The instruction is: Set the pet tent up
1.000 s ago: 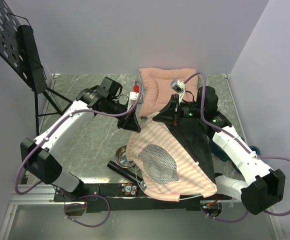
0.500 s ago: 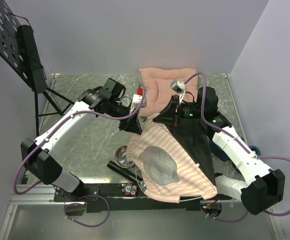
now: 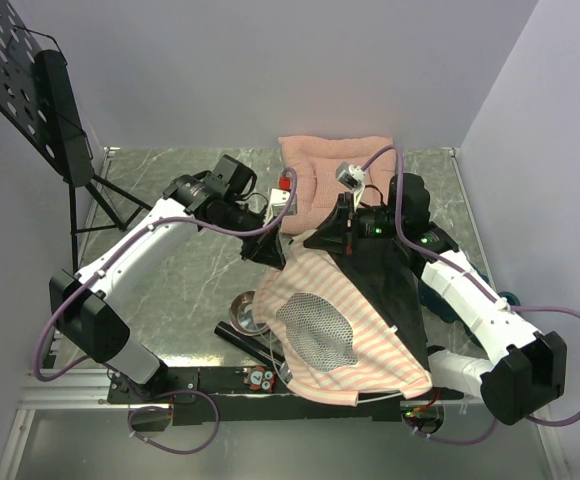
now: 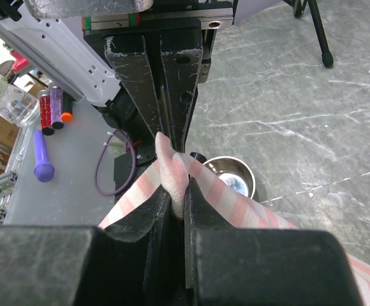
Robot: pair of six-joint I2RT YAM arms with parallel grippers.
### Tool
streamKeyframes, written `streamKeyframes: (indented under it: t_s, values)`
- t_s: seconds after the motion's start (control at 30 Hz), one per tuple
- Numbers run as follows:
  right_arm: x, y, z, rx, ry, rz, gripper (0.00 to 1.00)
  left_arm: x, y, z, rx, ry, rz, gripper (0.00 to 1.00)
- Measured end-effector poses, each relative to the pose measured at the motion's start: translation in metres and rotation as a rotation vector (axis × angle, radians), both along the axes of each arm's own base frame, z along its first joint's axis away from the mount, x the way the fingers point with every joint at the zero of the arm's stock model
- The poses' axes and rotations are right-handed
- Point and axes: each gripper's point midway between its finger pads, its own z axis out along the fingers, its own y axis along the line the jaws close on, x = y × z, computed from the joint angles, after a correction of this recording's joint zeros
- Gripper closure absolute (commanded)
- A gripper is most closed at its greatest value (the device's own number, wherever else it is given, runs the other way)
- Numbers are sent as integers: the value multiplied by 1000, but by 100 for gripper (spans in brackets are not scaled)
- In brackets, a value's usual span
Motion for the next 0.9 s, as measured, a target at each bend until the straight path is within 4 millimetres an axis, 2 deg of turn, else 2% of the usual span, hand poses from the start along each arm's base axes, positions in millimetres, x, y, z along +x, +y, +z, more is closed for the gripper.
streamKeyframes:
  t_s: [0.9]
  values:
    - [-10,2,-3,-22,-14,55,100,-2,-4,-6,14,31,-9,99]
